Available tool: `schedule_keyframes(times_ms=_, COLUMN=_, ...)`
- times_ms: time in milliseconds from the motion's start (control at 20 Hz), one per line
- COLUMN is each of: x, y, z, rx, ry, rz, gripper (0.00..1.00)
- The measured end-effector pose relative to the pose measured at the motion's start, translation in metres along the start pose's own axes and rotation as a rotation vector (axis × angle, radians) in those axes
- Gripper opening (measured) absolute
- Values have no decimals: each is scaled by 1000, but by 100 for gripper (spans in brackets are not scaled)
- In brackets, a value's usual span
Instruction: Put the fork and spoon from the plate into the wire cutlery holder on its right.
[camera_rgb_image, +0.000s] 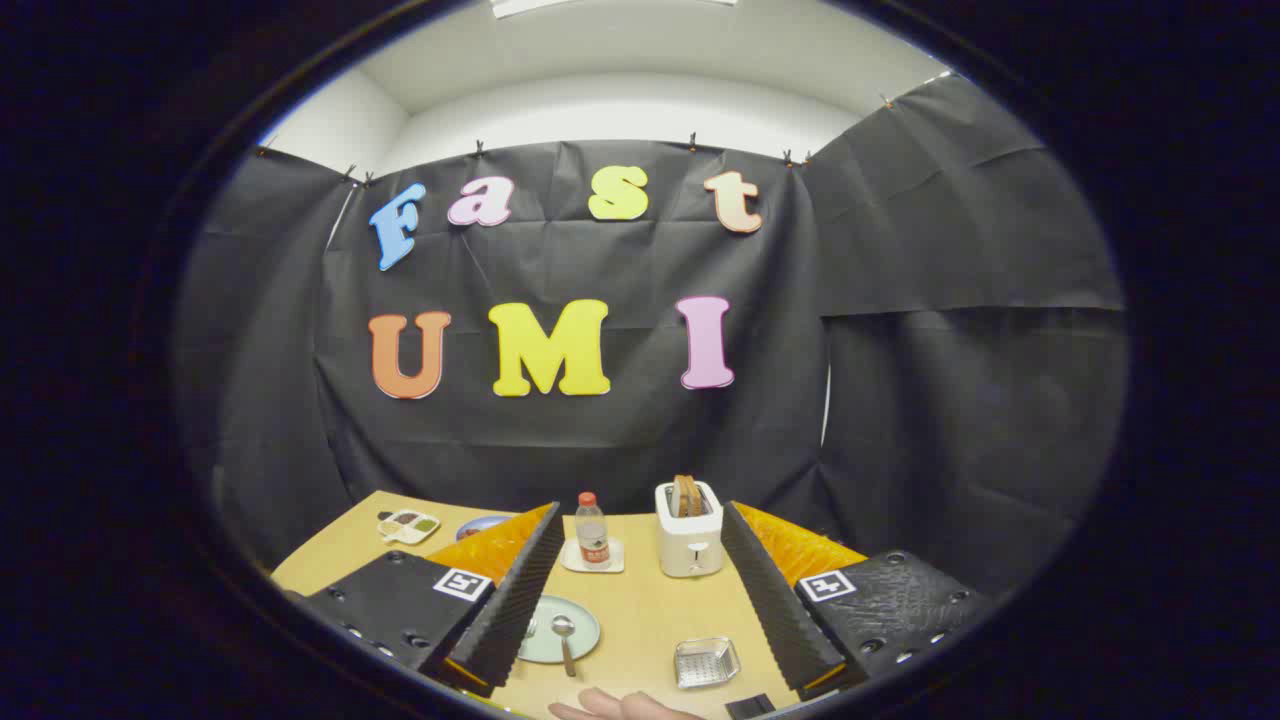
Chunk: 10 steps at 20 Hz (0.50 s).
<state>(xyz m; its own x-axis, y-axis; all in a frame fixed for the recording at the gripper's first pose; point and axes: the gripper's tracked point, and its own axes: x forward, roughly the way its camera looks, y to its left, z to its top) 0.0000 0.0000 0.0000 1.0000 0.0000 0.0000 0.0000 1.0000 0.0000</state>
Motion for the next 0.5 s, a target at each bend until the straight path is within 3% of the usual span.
schedule_keyframes(times_ms=500, x=23, y=5, z=-14, rx=-67, ry=26, rz=13, gripper=96)
